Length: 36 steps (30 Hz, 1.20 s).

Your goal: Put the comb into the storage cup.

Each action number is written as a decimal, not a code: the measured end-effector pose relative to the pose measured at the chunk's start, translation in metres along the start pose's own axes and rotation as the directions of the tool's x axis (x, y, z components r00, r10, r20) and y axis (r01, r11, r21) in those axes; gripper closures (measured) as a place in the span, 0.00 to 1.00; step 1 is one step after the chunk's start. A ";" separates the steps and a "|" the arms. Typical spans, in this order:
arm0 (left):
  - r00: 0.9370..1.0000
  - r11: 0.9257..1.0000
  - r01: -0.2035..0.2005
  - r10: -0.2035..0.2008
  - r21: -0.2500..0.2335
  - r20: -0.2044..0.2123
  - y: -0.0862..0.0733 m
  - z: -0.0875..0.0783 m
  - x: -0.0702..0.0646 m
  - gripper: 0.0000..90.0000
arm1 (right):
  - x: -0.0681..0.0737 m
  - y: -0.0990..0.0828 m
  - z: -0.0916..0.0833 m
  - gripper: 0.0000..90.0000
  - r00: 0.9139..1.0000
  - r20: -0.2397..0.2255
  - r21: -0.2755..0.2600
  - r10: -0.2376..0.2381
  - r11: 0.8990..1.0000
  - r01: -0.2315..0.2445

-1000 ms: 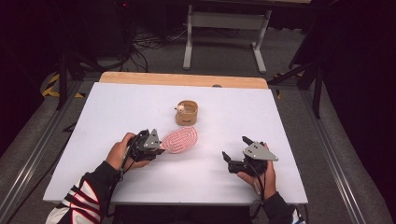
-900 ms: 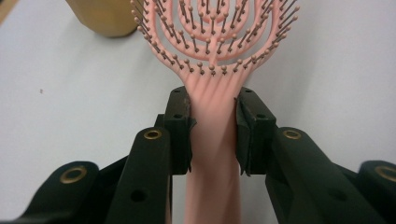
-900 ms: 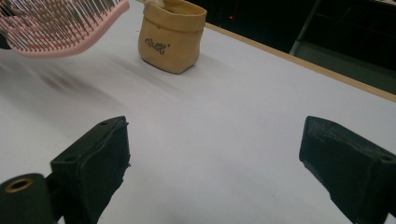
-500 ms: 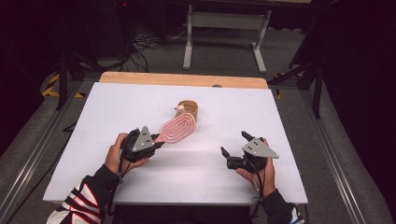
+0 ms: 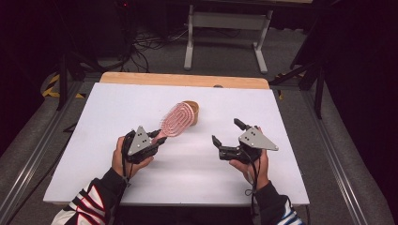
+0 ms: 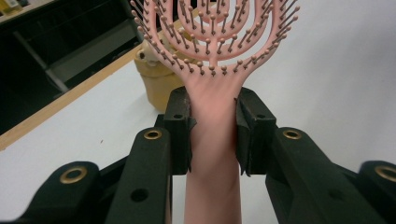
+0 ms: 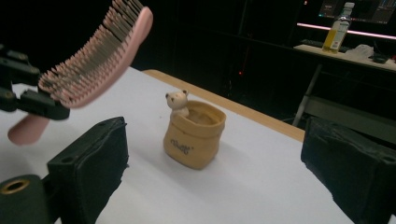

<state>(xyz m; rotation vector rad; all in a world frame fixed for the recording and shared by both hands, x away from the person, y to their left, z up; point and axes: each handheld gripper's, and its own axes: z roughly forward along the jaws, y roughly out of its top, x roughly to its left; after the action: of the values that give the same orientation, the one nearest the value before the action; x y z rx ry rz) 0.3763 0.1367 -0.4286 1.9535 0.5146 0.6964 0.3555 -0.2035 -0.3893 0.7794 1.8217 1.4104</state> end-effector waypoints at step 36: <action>1.000 0.994 -0.005 0.001 -0.111 -0.031 0.005 0.013 -0.048 0.78 | 0.060 0.025 0.055 0.09 0.959 -0.235 0.043 0.159 0.987 -0.153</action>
<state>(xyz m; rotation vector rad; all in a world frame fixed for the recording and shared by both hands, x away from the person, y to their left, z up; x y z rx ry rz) 0.3492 0.0964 -0.4408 1.8430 0.4819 0.7425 0.3668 -0.1190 -0.3835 0.8101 1.9976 1.6455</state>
